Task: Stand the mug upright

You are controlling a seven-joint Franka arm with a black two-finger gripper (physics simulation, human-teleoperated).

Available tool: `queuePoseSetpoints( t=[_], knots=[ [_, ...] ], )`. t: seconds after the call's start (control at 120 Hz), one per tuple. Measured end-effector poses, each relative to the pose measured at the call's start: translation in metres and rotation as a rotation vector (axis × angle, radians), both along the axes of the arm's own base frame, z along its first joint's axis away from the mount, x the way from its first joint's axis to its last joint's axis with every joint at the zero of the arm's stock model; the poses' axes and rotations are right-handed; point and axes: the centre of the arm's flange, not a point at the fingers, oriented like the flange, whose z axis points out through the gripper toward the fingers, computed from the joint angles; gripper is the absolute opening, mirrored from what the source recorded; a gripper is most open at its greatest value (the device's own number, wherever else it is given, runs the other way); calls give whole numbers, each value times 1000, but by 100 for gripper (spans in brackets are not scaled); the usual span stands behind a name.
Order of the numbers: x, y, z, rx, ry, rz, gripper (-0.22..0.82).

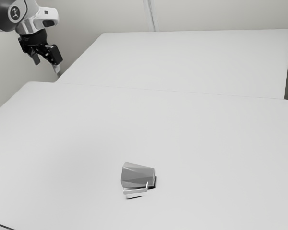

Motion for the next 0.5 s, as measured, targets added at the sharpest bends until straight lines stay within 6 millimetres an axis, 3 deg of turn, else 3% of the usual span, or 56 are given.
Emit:
queuePoseSetpoints(
  t=[0.333,0.433,0.5],
  knots=[
    [0,12,-7,-39,-13,73,60],
    [-4,24,-41,-180,32,135,60],
    [-10,38,-76,-299,83,203,60]
  ],
)
